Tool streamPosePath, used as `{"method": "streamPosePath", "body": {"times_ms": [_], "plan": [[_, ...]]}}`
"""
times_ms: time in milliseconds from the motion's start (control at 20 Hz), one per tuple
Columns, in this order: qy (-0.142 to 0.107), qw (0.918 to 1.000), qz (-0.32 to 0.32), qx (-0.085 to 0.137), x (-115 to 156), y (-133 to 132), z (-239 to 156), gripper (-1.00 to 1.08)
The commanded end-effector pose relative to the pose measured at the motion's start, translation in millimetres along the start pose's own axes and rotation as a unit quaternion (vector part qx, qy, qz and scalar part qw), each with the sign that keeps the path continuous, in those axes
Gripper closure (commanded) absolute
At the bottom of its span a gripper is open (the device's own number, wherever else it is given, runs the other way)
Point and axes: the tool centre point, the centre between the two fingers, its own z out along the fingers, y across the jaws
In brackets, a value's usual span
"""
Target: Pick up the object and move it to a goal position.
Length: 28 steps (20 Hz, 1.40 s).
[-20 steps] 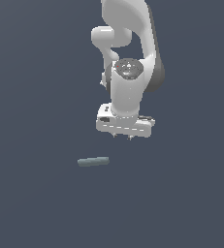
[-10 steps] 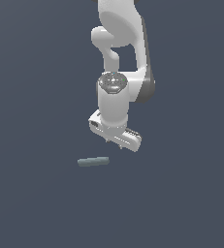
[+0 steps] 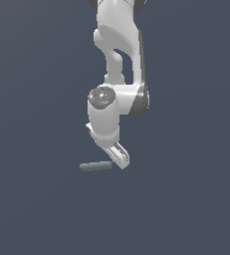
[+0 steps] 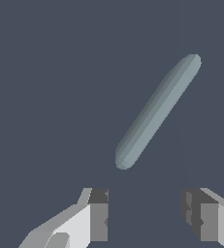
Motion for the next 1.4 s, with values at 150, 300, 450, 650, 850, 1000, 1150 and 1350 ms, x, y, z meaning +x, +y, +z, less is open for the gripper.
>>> {"method": "streamPosePath", "body": {"times_ms": [150,300,450,650,850,1000,1150,1350], "plan": [[0.004,0.9953,0.096,0.003,20,9,15,-0.2],[0.007,0.9894,0.145,0.004,30,13,22,-0.2],[0.01,0.9827,0.185,0.005,38,18,28,-0.2],[0.012,0.9741,0.226,0.007,46,22,35,-0.2],[0.014,0.9674,0.253,0.008,52,25,39,-0.2],[0.015,0.9644,0.264,0.008,54,27,41,-0.2],[0.016,0.9633,0.268,0.008,55,27,41,-0.2],[0.015,0.9639,0.266,0.008,55,27,44,-0.2]]}}
